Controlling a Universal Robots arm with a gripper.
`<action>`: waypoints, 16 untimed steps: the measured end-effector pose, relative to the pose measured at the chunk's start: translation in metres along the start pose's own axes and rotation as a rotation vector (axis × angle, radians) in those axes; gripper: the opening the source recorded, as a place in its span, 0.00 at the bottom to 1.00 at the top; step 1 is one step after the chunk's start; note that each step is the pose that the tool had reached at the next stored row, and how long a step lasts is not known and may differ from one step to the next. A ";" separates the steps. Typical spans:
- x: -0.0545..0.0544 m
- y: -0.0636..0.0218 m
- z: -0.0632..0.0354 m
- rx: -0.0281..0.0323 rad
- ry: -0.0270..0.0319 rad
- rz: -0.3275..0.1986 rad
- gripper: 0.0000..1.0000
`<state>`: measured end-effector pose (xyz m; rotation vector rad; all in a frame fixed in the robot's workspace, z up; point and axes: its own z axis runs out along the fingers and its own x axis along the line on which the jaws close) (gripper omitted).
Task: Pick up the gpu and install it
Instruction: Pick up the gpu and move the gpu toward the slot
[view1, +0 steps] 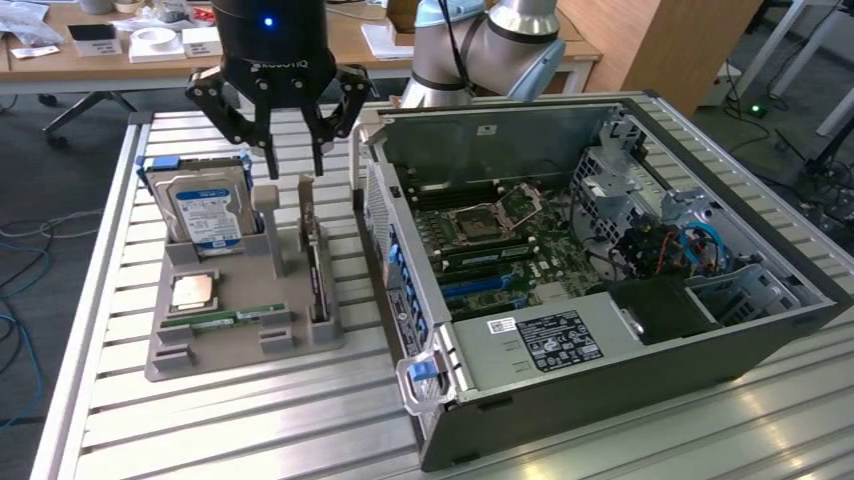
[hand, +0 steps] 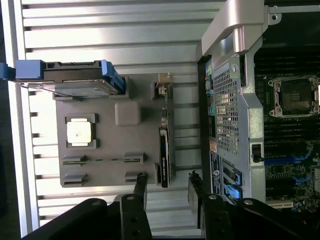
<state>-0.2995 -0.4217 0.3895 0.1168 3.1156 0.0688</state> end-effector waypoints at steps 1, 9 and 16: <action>0.000 0.0000 0.0000 0.0000 0.0000 0.000 0.47; 0.000 -0.0004 0.0097 0.0000 0.0000 0.000 0.47; 0.000 -0.0009 0.0224 0.0001 0.0001 0.000 0.47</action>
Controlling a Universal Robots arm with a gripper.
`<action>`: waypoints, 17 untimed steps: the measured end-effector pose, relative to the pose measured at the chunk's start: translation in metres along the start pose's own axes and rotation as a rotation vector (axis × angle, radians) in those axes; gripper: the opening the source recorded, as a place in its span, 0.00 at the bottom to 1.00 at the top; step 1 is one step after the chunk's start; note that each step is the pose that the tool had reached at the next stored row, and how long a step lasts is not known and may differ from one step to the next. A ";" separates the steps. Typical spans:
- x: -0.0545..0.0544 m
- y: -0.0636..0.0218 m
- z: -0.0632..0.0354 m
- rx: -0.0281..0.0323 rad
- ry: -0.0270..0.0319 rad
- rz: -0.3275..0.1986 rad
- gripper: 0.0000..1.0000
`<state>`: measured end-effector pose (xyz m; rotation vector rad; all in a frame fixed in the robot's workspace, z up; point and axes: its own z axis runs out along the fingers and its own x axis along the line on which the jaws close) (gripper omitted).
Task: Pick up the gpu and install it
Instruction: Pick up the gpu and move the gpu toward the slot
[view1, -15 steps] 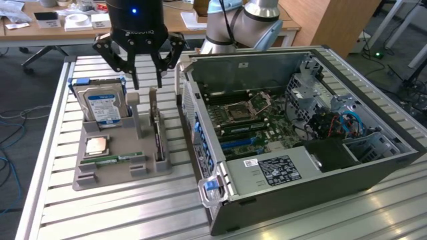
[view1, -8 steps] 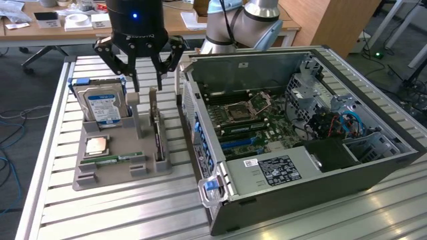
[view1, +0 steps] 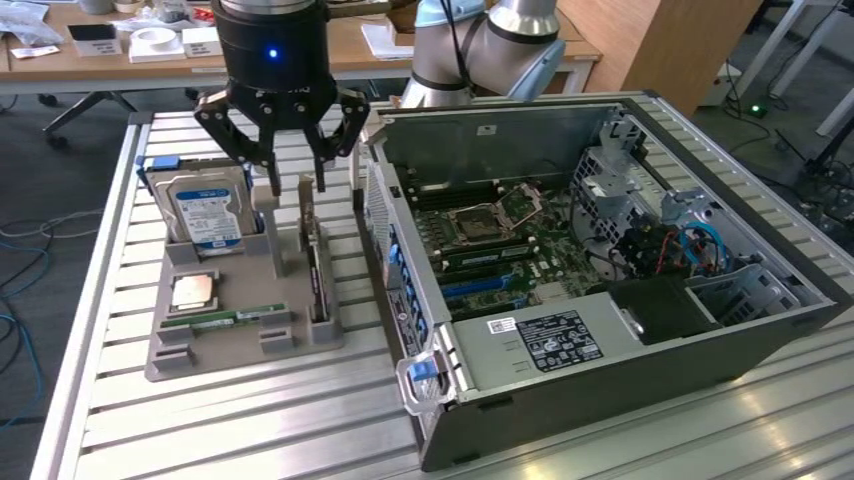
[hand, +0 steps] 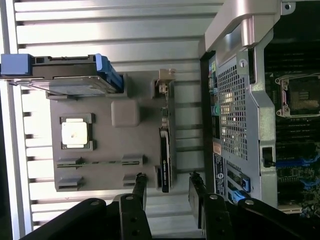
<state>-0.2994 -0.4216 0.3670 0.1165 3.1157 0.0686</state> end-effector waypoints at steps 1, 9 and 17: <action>0.000 0.0000 0.0018 0.0000 0.0000 0.000 0.47; 0.000 0.0002 0.0163 -0.0001 0.0000 0.000 0.47; 0.001 0.0001 0.0225 -0.0002 -0.0002 0.000 0.47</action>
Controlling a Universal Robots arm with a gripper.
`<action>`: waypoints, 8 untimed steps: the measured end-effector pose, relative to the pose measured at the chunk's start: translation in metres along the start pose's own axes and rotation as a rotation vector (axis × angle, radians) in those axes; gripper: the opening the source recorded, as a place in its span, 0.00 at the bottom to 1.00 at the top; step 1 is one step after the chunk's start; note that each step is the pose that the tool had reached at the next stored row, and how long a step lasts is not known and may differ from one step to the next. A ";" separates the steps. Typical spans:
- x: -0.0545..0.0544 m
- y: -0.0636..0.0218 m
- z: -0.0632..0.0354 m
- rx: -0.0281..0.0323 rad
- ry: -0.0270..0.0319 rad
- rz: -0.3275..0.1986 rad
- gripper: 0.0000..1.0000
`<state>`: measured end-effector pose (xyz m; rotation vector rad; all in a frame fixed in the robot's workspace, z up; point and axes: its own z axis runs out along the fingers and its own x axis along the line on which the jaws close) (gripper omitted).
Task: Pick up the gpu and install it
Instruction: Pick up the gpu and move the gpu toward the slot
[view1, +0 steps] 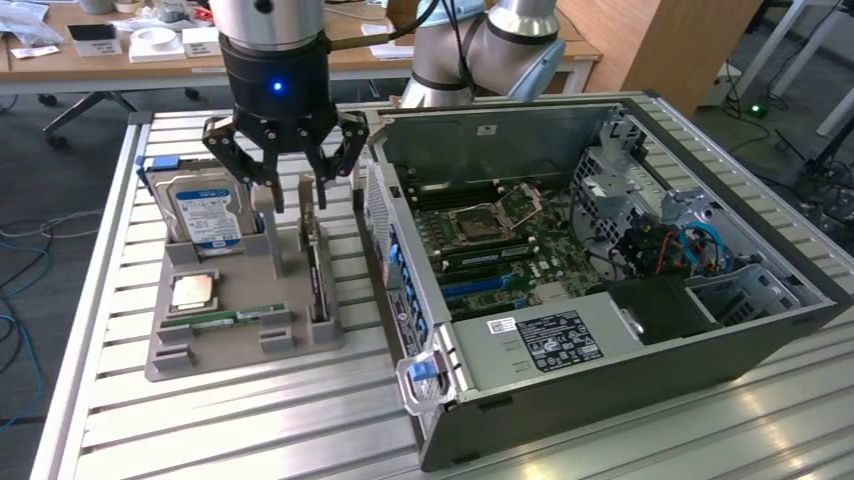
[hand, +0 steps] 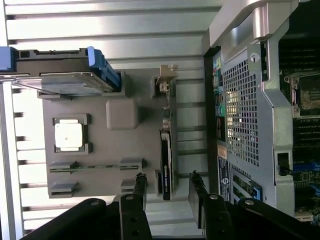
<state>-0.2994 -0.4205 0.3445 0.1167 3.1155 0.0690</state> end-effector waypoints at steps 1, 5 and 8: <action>0.000 0.0000 0.0011 -0.0002 -0.0001 0.000 0.47; 0.000 -0.0002 0.0080 0.0000 0.0002 0.000 0.47; 0.000 -0.0003 0.0136 -0.0001 0.0001 0.000 0.47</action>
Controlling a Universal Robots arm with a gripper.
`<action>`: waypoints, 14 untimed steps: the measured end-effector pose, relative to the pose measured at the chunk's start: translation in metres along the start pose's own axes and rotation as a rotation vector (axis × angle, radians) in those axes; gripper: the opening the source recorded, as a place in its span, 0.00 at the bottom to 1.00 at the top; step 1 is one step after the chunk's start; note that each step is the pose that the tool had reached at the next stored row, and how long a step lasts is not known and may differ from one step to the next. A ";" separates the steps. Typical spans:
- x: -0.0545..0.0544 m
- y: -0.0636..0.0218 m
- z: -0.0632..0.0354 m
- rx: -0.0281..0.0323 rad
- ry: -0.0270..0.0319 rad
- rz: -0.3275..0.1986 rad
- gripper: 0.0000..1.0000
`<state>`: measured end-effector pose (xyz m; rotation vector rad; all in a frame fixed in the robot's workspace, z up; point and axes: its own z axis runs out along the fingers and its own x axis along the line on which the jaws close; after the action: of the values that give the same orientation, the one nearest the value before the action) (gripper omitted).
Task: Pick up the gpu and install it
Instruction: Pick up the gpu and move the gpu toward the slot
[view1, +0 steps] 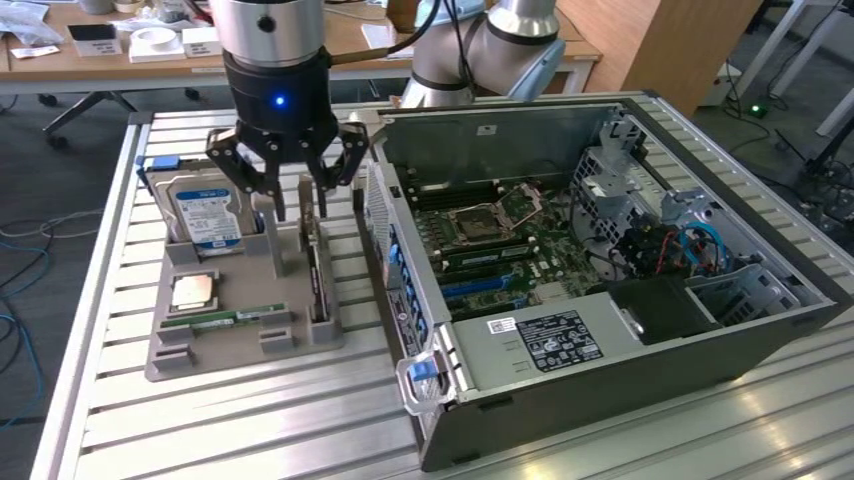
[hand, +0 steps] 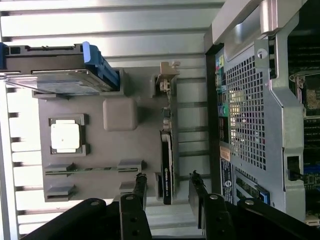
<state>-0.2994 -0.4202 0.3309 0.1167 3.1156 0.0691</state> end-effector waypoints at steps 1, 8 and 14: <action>0.000 0.0000 0.0018 0.0000 -0.0001 0.000 0.47; 0.000 -0.0003 0.0144 -0.0001 0.0000 0.000 0.47; 0.001 -0.0004 0.0247 -0.0009 0.0000 0.000 0.47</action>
<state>-0.2994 -0.4196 0.3062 0.1167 3.1156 0.0706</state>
